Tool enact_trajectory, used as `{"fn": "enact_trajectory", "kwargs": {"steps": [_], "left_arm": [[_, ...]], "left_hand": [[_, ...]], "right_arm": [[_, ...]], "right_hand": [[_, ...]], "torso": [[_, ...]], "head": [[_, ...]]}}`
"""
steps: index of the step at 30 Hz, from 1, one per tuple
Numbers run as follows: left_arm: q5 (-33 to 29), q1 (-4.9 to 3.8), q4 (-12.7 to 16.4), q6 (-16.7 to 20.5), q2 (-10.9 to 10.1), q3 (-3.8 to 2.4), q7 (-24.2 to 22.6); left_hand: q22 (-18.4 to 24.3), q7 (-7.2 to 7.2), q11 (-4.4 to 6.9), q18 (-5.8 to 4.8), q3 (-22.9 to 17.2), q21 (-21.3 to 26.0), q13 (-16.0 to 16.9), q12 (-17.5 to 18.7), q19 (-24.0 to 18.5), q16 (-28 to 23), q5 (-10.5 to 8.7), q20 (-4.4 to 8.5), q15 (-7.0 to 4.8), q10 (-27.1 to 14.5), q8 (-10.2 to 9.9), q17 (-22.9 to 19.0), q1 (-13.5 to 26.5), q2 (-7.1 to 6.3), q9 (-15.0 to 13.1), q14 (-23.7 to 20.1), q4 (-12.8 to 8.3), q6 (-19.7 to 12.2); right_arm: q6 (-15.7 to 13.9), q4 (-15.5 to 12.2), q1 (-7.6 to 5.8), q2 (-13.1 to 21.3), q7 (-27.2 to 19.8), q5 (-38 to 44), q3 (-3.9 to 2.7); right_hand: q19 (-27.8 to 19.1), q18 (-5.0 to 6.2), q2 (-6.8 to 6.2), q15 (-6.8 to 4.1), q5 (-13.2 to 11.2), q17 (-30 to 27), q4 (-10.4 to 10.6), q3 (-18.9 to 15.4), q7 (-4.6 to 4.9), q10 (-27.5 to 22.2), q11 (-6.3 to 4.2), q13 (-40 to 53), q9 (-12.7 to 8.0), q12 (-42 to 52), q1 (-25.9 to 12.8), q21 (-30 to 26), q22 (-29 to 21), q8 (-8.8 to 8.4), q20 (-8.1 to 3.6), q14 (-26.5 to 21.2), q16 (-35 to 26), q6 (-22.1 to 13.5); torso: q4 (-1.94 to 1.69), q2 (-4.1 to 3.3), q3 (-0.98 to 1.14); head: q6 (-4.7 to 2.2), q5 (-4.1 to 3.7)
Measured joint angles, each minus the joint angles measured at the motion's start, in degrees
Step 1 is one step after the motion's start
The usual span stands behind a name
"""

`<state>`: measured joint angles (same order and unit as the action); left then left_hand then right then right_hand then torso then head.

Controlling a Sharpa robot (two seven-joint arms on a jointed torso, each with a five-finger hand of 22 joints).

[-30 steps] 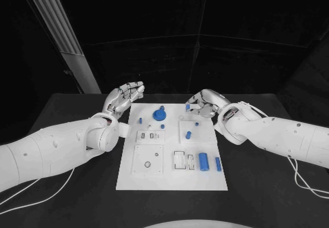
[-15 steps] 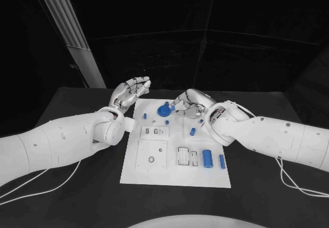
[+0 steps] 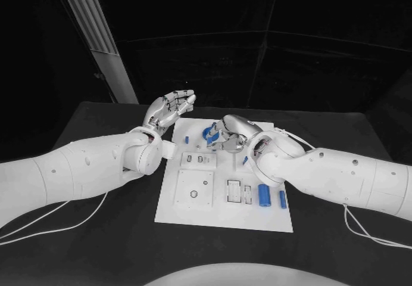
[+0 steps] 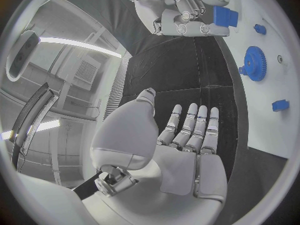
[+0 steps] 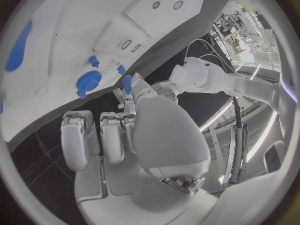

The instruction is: Assemble the parts on the task board

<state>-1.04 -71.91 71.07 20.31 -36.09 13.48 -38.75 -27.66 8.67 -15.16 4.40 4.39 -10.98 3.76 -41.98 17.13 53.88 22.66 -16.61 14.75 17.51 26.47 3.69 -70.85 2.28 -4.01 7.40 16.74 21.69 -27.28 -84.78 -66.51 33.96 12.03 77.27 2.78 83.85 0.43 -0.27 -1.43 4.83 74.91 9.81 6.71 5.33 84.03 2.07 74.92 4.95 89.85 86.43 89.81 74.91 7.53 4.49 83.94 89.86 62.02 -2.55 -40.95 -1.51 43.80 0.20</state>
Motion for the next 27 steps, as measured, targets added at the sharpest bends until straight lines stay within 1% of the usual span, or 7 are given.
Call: {"fn": "enact_trajectory", "kwargs": {"steps": [4, 5, 10, 20, 21, 27], "left_arm": [[0.0, 0.00, 0.0, 0.0, 0.0, 0.00, 0.0], [0.0, 0.00, 0.0, 0.0, 0.0, 0.00, 0.0], [0.0, 0.00, 0.0, 0.0, -0.1, 0.00, 0.0], [0.0, 0.00, 0.1, 0.0, -0.3, 0.00, 0.0], [0.0, 0.00, 0.1, 0.0, -0.3, 0.00, 0.0], [0.0, 0.00, 0.1, 0.0, -0.3, 0.00, 0.0]], "left_hand": [[0.0, 0.00, 0.00, 0.00, 0.0, 0.0, 0.0, 0.0, 0.0, 0.0, 0.00, 0.00, 0.00, 0.0, 0.0, 0.0, 0.0, 0.00, 0.0, 0.0, 0.0, 0.0], [0.0, 0.00, 0.00, 0.00, 0.0, 0.0, 0.0, 0.0, 0.0, 0.0, 0.00, 0.00, 0.00, 0.0, 0.0, 0.0, 0.0, 0.00, 0.0, 0.0, 0.0, 0.0], [0.0, -0.21, 0.00, 0.00, 0.0, 0.0, 0.0, 0.0, 0.0, 0.0, 0.00, 0.00, 0.00, 0.0, 0.0, 0.0, 0.0, 0.00, 0.0, 0.0, 0.0, -0.2], [0.0, -0.21, 0.00, 0.00, 0.0, 0.0, 0.0, 0.0, 0.0, 0.0, 0.00, 0.00, 0.00, 0.0, 0.0, 0.0, 0.0, 0.00, 0.0, 0.0, 0.0, -0.2], [0.0, -0.21, 0.00, 0.00, 0.0, 0.0, 0.0, 0.0, 0.0, 0.0, 0.00, 0.00, 0.00, 0.0, 0.0, 0.0, 0.0, 0.00, 0.0, 0.0, 0.0, -0.2], [0.0, -0.20, 0.00, 0.00, 0.0, 0.0, 0.0, 0.0, 0.0, 0.0, 0.00, 0.00, 0.00, 0.0, 0.0, 0.0, 0.0, 0.00, 0.0, 0.0, 0.0, -0.2]], "right_arm": [[0.6, -1.1, 0.86, -0.7, 2.7, 1.6, 0.01], [0.7, -1.2, 1.02, -0.9, 3.3, 2.0, 0.02], [1.5, -1.5, 1.83, -1.9, 5.7, 3.6, 0.03], [2.9, -0.8, 3.28, -2.5, 8.8, 5.7, 0.03], [3.0, -0.6, 3.37, -2.6, 9.0, 5.8, 0.03], [3.4, 0.0, 3.75, -2.8, 10.0, 6.5, 0.03]], "right_hand": [[0.0, 0.00, 0.00, 0.00, 0.0, 0.0, 0.0, 0.0, 0.00, 0.0, 0.00, 0.0, 0.0, 0.0, 0.0, 0.0, 0.0, -0.07, 0.02, 0.0, 0.0, 0.0], [0.2, 0.00, 0.00, 0.00, 0.1, 0.0, 0.0, 0.0, 0.00, 0.0, 0.00, 0.0, 0.0, 0.0, 0.0, 0.0, 0.0, -0.11, 0.17, 0.0, 0.0, 0.0], [0.2, 0.00, -0.01, 0.00, 0.3, 0.0, 0.0, 0.0, 0.00, 0.0, 0.00, 0.0, 0.0, 0.0, 0.0, 0.0, 0.0, -0.24, 0.21, 0.0, 0.0, 0.0], [0.2, 0.00, -0.01, 0.00, 0.3, 0.0, -0.2, -0.2, 0.06, 0.0, 0.00, 0.0, 0.0, 0.0, 0.0, 0.0, 0.0, -0.54, 0.21, 0.0, 0.0, 0.1], [0.2, 0.00, -0.01, 0.00, 0.3, 0.0, -0.1, -0.2, 0.09, -0.2, 0.19, 0.0, 0.0, 0.0, 0.0, 0.0, 0.0, -0.57, 0.21, 0.0, 0.0, 0.1], [0.2, 0.00, -0.15, 0.00, 0.3, 0.0, -0.1, -0.2, 0.38, -0.1, 0.31, 0.0, 0.0, 0.0, -0.5, 0.0, 0.0, -0.79, 0.21, 0.0, 0.0, 0.4]], "torso": [[0.01, -0.01, -0.03], [0.01, -0.01, -0.03], [0.01, -0.01, -0.03], [0.01, 0.01, 0.00], [0.01, 0.01, 0.01], [0.01, 0.01, 0.04]], "head": [[0.28, 0.03], [0.34, 0.03], [0.57, -0.15], [0.70, -0.53], [0.73, -0.56], [0.76, -0.68]]}}
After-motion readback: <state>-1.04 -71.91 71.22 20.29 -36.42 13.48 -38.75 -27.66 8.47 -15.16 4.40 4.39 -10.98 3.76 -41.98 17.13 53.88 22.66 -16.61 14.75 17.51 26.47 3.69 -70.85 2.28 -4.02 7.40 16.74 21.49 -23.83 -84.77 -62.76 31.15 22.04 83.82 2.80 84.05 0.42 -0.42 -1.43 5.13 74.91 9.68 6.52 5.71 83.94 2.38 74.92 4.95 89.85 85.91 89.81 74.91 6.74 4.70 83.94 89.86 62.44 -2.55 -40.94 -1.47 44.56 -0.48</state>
